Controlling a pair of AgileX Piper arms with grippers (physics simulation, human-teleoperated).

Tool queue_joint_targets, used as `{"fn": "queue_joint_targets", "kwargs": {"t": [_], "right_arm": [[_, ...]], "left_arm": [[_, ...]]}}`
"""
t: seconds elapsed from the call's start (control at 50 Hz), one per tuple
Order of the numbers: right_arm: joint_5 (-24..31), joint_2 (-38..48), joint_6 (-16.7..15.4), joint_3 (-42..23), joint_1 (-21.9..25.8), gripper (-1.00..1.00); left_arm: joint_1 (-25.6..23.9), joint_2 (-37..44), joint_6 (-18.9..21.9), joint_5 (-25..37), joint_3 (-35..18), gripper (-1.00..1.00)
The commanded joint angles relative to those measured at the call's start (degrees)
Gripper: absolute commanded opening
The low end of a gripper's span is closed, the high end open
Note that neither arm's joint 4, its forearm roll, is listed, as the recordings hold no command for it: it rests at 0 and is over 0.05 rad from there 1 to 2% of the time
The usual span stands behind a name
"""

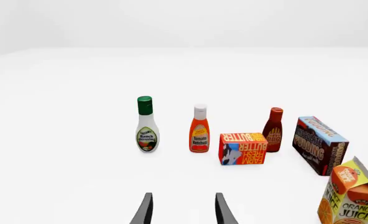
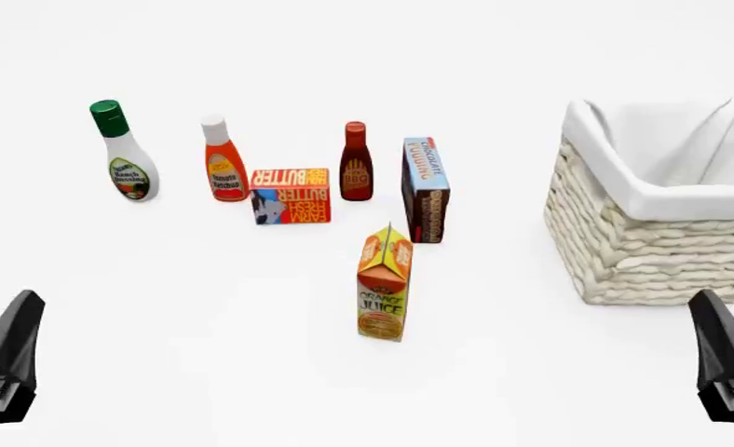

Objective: Pick the orange juice and place it in the basket.

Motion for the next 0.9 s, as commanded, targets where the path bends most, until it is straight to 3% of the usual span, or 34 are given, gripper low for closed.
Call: {"fn": "queue_joint_targets", "kwargs": {"t": [0.02, 0.48, 0.8, 0.9], "right_arm": [[-1.2, 1.7, 0.3, -0.1, 0.1, 1.0], [-2.7, 3.5, 0.5, -0.2, 0.1, 1.0], [0.9, -0.1, -0.4, -1.1, -1.3, 1.0], [-0.6, 3.7, -0.4, -2.6, -1.6, 1.0]], "left_arm": [[0.0, 0.3, 0.0, -0.2, -0.1, 1.0], [-0.3, 0.6, -0.2, -0.1, -0.2, 1.0], [-0.3, 0.2, -0.2, 0.3, -0.2, 1.0], [-0.3, 0.2, -0.2, 0.3, -0.2, 1.0]]}}
